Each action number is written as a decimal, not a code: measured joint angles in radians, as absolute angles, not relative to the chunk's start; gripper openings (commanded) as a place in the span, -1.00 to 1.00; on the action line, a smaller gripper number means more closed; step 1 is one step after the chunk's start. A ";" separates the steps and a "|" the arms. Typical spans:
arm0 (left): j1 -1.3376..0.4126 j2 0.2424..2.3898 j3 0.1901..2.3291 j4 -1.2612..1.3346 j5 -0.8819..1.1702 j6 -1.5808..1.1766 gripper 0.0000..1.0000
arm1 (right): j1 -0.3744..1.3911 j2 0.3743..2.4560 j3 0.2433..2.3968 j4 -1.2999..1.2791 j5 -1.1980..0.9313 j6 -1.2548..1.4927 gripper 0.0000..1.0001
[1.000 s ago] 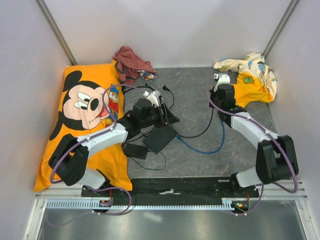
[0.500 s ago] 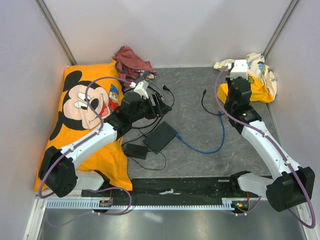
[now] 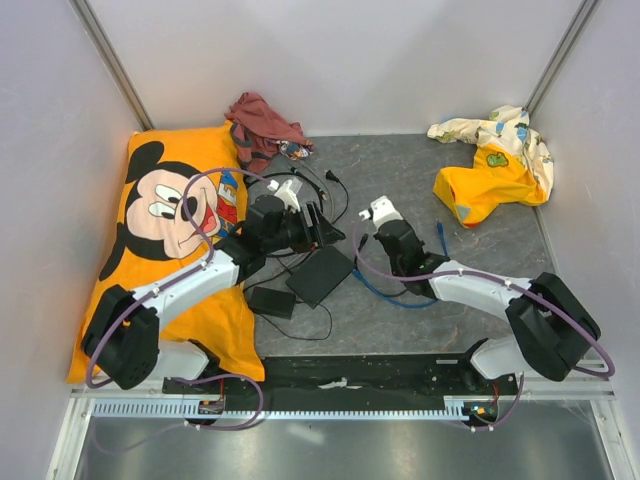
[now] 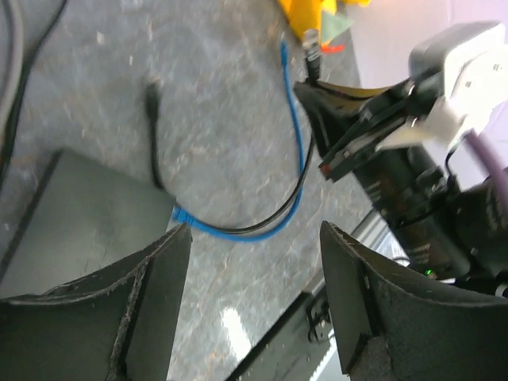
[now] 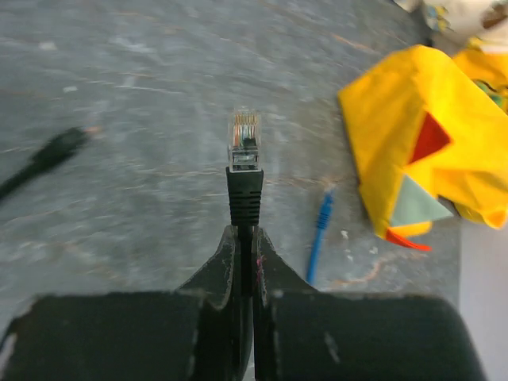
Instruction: Insert the plug into the switch port
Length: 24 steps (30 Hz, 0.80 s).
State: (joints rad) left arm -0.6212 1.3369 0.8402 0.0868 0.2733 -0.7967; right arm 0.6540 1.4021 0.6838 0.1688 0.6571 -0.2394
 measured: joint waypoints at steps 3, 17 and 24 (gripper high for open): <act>-0.621 1.350 0.823 0.101 0.292 -0.823 0.43 | 0.716 1.404 0.655 0.198 0.623 -0.239 -0.92; -0.654 1.549 0.850 0.255 0.365 -0.976 0.37 | 0.787 1.225 0.514 0.300 0.390 -0.205 -0.84; -0.683 1.588 0.900 0.302 0.374 -1.026 0.31 | 0.801 1.225 0.506 0.300 0.364 -0.200 -0.82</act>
State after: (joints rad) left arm -0.6834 1.5883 0.9005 0.3023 0.3737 -1.0256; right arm 0.8005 1.2247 0.5064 0.3004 0.3645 -0.2005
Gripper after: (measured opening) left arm 0.681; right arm 0.088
